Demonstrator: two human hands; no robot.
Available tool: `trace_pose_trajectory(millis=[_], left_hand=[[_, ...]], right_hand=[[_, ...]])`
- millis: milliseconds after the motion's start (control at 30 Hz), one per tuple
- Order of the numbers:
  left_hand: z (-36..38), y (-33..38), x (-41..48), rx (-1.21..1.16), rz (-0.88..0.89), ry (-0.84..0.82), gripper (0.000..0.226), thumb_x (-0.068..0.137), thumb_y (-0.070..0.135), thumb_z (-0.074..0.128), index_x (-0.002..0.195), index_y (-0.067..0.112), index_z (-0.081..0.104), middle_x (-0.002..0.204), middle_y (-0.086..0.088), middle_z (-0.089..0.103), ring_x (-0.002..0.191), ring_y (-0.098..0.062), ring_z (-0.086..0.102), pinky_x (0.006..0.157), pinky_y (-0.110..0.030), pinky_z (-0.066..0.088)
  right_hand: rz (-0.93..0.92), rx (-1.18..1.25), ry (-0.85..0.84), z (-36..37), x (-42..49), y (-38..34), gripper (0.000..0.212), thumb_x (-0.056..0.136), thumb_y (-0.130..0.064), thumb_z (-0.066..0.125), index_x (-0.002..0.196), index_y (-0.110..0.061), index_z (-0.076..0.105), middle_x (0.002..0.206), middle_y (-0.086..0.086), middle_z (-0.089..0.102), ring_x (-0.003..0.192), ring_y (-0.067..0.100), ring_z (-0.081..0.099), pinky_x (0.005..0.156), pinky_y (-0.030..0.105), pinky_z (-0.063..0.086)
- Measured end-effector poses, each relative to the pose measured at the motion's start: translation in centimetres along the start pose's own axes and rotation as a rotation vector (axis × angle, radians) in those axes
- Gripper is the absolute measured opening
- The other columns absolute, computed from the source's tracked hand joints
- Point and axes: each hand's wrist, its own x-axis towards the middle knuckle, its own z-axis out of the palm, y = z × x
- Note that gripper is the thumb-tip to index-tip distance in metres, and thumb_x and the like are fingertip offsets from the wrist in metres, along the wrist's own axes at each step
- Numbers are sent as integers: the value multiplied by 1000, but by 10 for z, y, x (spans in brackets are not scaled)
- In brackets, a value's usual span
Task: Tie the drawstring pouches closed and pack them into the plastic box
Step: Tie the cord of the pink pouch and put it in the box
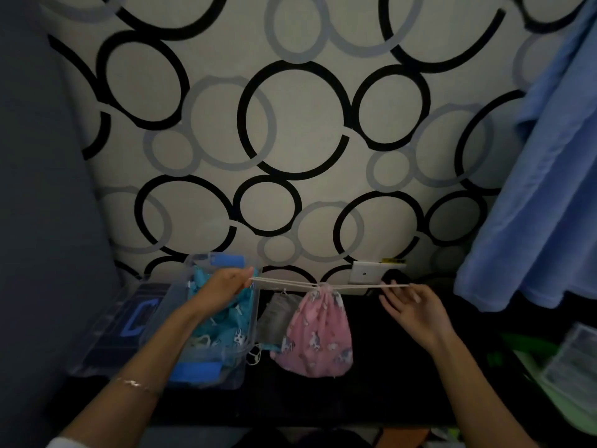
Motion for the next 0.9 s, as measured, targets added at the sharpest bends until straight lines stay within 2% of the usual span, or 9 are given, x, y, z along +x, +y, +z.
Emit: trace_pose_trajectory(millis=[100,200,300,400,467,567,667,833,900], left_hand=[[17,19,-12,-278,-21,-102,45,102,40,40,73,14,63,73,6,68,74,-9,66,73,-18,50],[28,48,-15,-471,40,-237,48,99,42,41,64,20,66,108,0,74,105,-7,68,84,-19,55],[35,73,-12,-492,107,-283,43,94,49,46,65,22,62,110,-4,73,109,-13,67,90,-26,55],[47,87,-3,-445,125,-202,37,98,39,48,82,19,74,101,-5,75,96,-13,70,79,-19,55],[55,91,6,-406,108,-113,34,100,33,49,87,13,73,91,-3,74,85,-9,69,72,-16,54],[65,87,16,-358,47,-105,28,101,27,48,100,9,71,87,0,69,76,-5,65,69,-17,53],[81,78,15,-288,-20,-166,34,104,32,39,116,9,61,91,-8,64,70,-8,60,66,-19,50],[111,56,1,-122,38,-86,44,102,47,28,133,16,35,107,-8,63,90,-12,60,75,-23,45],[117,52,-3,-108,45,-31,47,100,50,32,134,17,34,115,-9,62,99,-16,61,80,-25,45]], right_hand=[[-34,184,-67,27,7,14,37,98,-21,51,65,-12,65,105,9,74,103,25,71,94,51,49],[-25,201,-117,68,15,24,15,93,-18,59,87,-8,68,75,3,67,65,12,68,64,30,58],[28,-155,-170,105,18,40,17,95,-13,57,105,-3,67,64,-3,50,46,3,39,39,14,35],[55,-712,-260,130,6,58,17,90,-17,61,90,-9,76,64,-2,40,49,6,28,41,18,19],[138,-865,-360,139,-7,67,20,79,-20,61,86,-4,71,61,-4,38,51,7,27,46,22,16],[149,-898,-425,144,-21,69,24,80,-21,59,88,-1,71,54,-7,42,52,8,30,50,25,16],[15,-960,-344,139,-29,68,32,94,-20,58,67,-13,74,54,-1,46,52,10,37,51,22,27],[-92,-903,-273,132,-32,71,45,99,-22,53,55,-17,63,51,0,53,49,9,47,48,16,38],[-95,-871,-245,130,-31,73,39,99,-19,52,64,-9,64,49,-1,52,48,8,45,46,15,36]])
